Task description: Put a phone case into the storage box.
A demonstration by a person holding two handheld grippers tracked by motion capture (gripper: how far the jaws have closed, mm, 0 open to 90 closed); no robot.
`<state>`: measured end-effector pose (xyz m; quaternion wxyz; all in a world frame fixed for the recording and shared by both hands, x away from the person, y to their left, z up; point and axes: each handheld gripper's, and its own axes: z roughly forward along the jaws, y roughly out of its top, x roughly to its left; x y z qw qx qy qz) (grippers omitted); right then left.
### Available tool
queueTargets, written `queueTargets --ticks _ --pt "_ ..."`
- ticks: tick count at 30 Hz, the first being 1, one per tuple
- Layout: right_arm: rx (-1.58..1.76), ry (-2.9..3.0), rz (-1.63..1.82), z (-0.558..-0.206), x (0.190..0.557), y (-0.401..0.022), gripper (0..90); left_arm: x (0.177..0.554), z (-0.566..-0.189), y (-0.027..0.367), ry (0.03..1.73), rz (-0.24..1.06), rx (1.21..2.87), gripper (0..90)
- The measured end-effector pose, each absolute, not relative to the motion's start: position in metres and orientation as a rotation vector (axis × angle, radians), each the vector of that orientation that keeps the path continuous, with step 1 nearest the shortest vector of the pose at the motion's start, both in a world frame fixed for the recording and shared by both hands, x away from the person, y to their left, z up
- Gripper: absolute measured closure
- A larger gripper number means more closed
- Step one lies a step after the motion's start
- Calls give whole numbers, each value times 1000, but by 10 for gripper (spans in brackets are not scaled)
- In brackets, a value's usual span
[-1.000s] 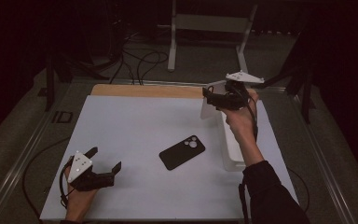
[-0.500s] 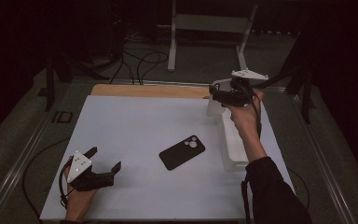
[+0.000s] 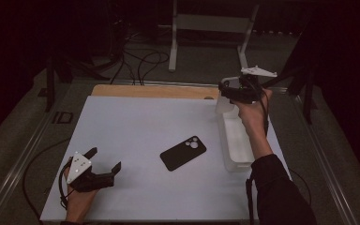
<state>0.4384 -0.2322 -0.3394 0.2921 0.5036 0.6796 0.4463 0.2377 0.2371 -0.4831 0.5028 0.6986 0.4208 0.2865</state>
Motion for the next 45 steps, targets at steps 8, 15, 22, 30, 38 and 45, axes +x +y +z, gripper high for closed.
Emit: queueTargets --ticks 8,15,22,30,38,45 --pt "1386 1776 1161 -342 446 -245 163 237 -483 237 1016 693 1684 0" --pt "1418 1766 1129 -348 453 -251 163 237 -483 237 1018 694 1681 0" --pt "1464 1755 1099 -355 463 -258 163 237 -483 238 1020 693 1678 0" --pt "1506 1740 1061 -364 472 -264 163 237 -483 238 1021 695 1677 0" --pt "1522 1753 1020 -375 480 -263 163 236 -482 239 1023 694 1670 0" --pt "1545 1772 983 -387 487 -259 163 236 -482 240 1023 696 1665 0"
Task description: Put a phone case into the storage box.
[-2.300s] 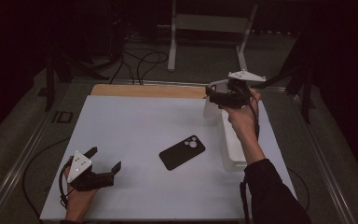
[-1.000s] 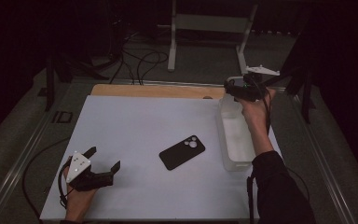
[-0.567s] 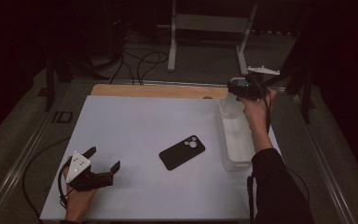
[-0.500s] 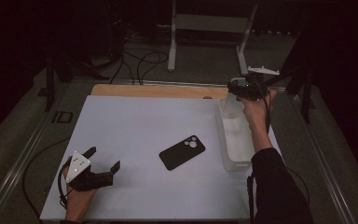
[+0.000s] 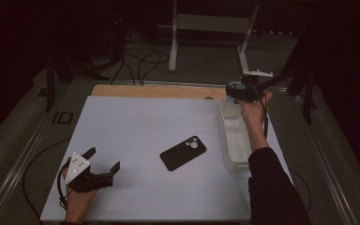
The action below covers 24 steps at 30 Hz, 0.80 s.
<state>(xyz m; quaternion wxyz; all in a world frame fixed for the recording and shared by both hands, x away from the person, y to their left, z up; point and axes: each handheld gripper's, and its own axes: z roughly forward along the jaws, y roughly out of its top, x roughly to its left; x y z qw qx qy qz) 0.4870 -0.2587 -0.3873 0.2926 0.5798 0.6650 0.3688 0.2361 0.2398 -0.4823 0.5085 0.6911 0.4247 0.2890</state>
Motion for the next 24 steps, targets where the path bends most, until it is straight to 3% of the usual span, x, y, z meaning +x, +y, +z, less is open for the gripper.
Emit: queueTargets --ticks 24 --pt "1622 1818 890 -427 501 -255 162 236 -482 240 1024 692 1664 0"
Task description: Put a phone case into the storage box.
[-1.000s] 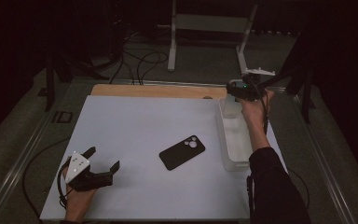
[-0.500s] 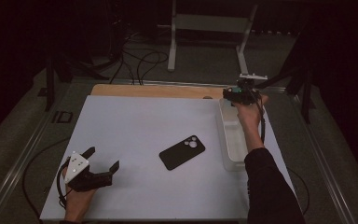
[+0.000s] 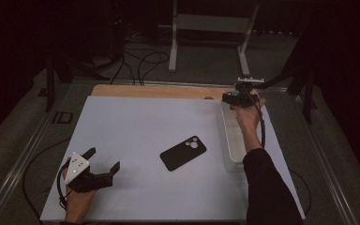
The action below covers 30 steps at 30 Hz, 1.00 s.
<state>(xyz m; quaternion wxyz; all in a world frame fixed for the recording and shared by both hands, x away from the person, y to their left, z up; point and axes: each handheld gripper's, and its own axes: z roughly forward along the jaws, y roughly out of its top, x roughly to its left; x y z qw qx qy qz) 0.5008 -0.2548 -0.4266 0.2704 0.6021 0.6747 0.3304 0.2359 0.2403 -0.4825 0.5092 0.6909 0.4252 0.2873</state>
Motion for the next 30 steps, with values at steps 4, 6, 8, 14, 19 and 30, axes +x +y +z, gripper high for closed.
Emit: queueTargets --ticks 4,6,8,14,19,30 --pt "1623 1821 874 -429 503 -254 162 236 -482 240 1025 691 1663 0" --pt "1628 1826 853 -433 505 -254 161 236 -482 241 1025 690 1663 0" --pt "1628 1819 856 -434 506 -253 161 236 -482 241 1025 689 1663 0" --pt "1662 1811 857 -435 510 -255 88 235 -482 241 1024 689 1663 0" --pt "1674 1802 889 -434 509 -258 76 235 -482 241 1025 689 1663 0" --pt "1596 1816 1007 -412 487 -260 77 236 -482 240 1025 692 1665 0"
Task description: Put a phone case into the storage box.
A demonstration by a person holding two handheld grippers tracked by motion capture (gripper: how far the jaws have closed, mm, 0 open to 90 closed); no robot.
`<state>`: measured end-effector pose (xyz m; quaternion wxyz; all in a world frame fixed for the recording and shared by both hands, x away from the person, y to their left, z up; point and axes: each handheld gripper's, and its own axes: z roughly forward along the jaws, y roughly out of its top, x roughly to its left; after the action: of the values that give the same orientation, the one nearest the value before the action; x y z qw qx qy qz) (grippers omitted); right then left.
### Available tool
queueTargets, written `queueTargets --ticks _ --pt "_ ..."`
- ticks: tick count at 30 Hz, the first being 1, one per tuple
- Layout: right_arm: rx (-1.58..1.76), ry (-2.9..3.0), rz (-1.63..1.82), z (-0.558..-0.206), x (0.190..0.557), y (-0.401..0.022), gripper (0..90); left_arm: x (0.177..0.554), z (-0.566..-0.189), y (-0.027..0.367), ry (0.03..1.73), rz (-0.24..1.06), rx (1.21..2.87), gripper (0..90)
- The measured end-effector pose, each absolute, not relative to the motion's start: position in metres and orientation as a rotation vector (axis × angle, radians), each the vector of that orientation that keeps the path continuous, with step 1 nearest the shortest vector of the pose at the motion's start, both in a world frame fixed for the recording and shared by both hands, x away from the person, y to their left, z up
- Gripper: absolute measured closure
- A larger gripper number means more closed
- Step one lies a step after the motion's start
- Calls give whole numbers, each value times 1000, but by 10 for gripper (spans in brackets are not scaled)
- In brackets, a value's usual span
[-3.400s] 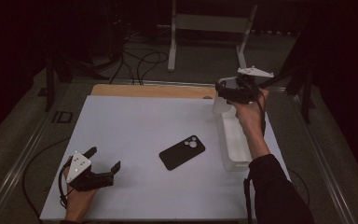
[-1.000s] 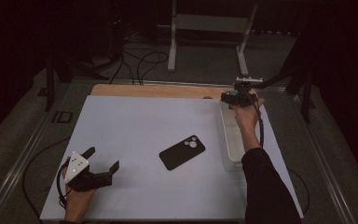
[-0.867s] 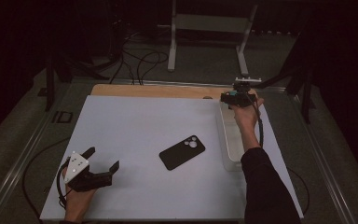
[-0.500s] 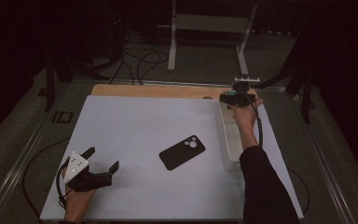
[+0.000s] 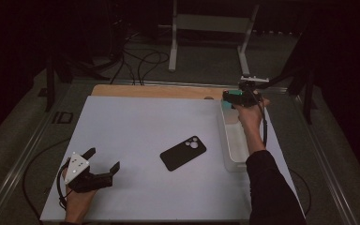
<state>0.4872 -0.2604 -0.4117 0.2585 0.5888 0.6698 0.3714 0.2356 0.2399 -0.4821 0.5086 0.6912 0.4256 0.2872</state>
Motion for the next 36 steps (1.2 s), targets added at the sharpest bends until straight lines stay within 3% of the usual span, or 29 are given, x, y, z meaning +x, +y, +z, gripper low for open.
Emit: queueTargets --ticks 22,36 --pt "1284 1942 1231 -403 388 -238 78 237 -483 238 1028 686 1676 0" --pt "1172 1961 1317 -419 315 -240 78 237 -484 237 1027 681 1688 0"
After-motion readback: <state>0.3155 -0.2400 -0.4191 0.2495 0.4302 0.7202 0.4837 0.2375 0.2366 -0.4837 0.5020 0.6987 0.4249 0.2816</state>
